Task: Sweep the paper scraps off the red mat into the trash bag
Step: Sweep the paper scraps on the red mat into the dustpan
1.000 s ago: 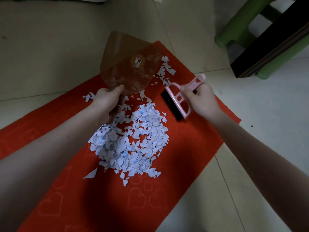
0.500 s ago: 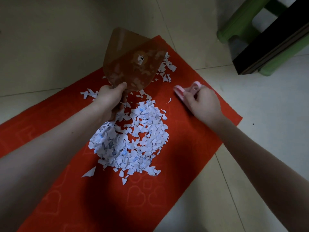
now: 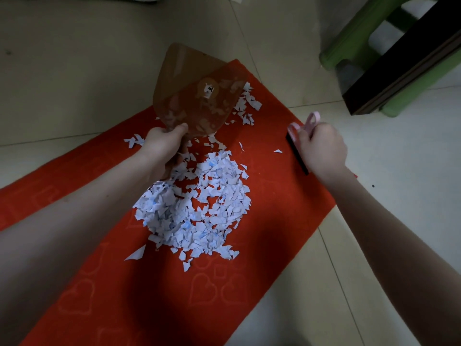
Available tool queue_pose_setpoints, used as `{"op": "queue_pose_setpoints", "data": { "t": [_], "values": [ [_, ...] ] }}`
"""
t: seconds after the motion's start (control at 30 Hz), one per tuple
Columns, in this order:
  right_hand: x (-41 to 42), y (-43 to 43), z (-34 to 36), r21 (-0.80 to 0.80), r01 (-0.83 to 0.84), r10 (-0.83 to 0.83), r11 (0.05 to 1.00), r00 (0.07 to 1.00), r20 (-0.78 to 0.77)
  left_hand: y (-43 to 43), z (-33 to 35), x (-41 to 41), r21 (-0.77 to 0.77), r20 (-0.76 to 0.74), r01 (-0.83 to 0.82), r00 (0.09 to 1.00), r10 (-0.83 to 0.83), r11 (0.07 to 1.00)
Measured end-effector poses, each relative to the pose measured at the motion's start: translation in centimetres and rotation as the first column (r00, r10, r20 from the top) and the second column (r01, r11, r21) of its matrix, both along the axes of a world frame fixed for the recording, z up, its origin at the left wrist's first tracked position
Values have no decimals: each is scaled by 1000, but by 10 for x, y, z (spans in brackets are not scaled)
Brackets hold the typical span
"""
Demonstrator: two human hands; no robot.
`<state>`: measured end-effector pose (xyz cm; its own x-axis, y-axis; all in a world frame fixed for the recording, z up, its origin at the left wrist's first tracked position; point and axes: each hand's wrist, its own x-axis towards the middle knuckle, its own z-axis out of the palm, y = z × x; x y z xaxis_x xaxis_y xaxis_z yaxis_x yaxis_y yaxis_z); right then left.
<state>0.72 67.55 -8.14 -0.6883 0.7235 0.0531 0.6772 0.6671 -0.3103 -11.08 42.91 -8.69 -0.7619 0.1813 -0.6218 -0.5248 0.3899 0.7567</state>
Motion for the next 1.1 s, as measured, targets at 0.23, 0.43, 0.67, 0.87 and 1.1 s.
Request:
{"op": "queue_pose_setpoints", "data": {
  "t": [0.23,0.43,0.67,0.87,1.1],
  "values": [
    [24,-21,0,-380,-220,132,898,960,-246,-4,8,5,15,-1,-11,1000,11,1000],
    [33,1,4,-225,-33,-1,974,988,-153,-2,12,10,13,-12,10,1000,-10,1000],
    [33,-30,-12,-172,-148,147,974,989,-18,0,15,13,24,-18,11,1000,-10,1000],
    [37,-42,6,-339,-277,175,899,937,-301,-4,18,14,19,-21,9,1000,-8,1000],
    [21,-27,-13,-164,-143,136,976,989,-55,-6,20,14,16,-31,6,999,-6,1000]
  ]
}}
